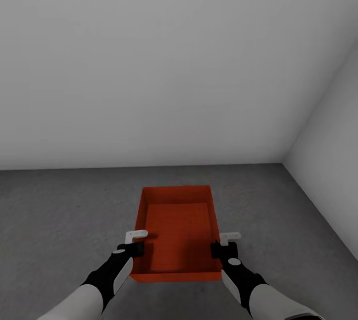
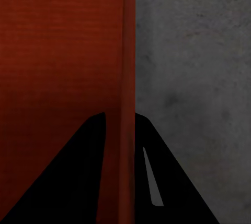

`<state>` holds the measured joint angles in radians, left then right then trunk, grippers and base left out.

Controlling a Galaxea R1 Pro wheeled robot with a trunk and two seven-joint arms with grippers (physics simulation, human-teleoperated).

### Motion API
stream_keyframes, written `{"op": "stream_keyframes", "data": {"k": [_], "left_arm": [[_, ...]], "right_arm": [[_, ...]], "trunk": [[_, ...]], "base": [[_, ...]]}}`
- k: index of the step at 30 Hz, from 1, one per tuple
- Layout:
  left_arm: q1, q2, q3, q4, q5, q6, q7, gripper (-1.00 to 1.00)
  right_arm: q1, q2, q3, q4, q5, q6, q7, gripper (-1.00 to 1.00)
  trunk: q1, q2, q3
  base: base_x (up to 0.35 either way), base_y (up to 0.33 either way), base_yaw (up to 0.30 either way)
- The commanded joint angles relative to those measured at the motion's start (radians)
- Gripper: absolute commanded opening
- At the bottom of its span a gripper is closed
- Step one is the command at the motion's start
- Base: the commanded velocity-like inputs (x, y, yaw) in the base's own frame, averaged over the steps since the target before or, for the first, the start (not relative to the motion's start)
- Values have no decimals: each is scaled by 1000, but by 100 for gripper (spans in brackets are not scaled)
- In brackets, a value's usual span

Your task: Move the two storage containers from the living room to the garage. In the garage, place one container on the floor and stack the other container on top of it (either order is fine).

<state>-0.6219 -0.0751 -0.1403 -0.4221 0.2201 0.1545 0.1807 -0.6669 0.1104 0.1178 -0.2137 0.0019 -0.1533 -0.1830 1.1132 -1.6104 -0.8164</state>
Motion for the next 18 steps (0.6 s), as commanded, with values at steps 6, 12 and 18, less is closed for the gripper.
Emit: {"op": "stream_keyframes", "data": {"k": [6,12,18], "left_arm": [[-1,0,13,-4,18,-50,14,-100],[-1,0,13,-4,18,-50,14,-100],[-1,0,13,-4,18,-50,14,-100]], "right_arm": [[-1,14,-35,2,-20,-2,-3,-100],[0,15,-35,2,-20,-2,-4,-100],[-1,15,-34,2,-20,-2,-4,-100]], "trunk": [[23,-43,-20],[46,-85,-38],[69,-127,-57]], "base": [[0,0,0],[0,0,0],[0,0,0]]}}
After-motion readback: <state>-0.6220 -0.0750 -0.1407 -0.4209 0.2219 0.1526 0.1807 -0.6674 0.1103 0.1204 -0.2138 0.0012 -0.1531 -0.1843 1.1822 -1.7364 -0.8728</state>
